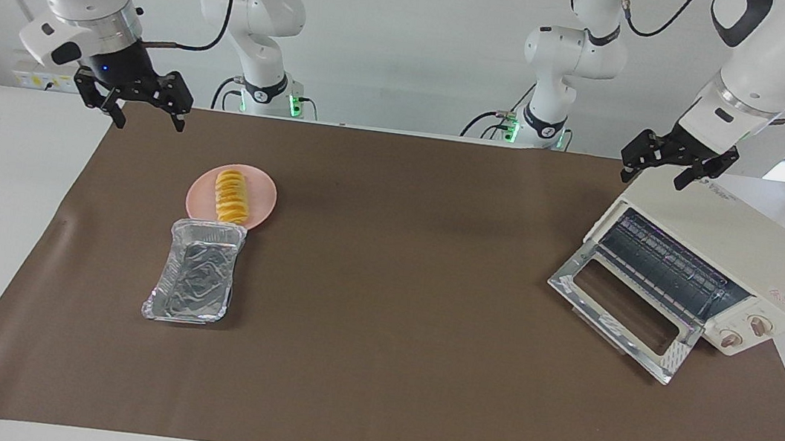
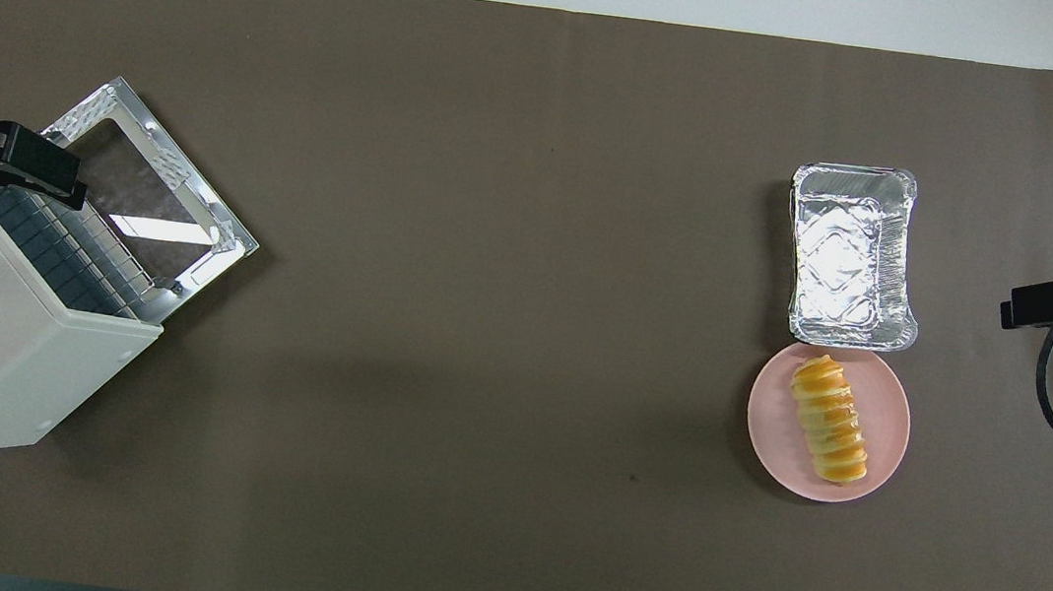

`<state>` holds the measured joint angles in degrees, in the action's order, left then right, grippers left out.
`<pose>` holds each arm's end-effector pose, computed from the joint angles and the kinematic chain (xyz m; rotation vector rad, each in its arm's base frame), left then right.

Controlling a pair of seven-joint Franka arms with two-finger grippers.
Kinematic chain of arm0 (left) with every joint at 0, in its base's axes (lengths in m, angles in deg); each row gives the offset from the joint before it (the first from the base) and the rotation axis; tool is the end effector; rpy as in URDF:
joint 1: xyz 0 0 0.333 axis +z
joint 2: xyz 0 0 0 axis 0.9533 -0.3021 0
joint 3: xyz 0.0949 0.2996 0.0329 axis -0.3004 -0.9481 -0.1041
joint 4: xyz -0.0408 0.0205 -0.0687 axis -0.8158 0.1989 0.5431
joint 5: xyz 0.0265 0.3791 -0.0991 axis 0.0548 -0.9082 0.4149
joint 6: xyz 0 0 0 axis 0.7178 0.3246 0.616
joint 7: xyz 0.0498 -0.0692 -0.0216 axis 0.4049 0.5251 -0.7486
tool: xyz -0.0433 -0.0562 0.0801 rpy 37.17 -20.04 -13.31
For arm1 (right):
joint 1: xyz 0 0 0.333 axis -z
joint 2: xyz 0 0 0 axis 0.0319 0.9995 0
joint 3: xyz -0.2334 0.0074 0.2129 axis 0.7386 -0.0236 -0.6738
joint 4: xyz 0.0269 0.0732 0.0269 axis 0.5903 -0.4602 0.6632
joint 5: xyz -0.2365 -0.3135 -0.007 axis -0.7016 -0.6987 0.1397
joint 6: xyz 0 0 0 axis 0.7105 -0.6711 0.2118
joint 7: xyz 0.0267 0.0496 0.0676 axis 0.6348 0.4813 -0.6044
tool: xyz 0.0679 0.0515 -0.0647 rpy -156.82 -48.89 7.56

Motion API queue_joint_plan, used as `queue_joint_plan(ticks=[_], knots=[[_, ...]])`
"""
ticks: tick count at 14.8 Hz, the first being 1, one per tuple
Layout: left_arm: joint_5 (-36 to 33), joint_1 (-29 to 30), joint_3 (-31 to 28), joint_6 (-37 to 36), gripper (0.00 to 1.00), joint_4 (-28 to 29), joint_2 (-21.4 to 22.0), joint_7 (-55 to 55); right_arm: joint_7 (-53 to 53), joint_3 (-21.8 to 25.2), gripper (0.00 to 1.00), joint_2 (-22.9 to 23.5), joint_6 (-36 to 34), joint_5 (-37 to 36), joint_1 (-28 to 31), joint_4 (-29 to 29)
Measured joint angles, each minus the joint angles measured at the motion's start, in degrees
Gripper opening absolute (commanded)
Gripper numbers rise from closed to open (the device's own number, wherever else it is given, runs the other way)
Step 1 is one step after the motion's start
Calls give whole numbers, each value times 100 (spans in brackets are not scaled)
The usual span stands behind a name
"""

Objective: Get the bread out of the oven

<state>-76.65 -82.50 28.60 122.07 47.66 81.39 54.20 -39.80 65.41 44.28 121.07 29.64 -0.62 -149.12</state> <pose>0.5511 -0.0604 0.6331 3.0998 -0.1215 -0.1395 0.5358 -0.0268 0.6112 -3.1384 -0.0722 0.0340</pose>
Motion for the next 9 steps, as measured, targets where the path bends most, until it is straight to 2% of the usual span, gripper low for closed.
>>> queue_joint_plan(ticks=[9], knots=[[0,0,0,0,100,0,0,0,606,-7,100,0,-112,-1,109,0]])
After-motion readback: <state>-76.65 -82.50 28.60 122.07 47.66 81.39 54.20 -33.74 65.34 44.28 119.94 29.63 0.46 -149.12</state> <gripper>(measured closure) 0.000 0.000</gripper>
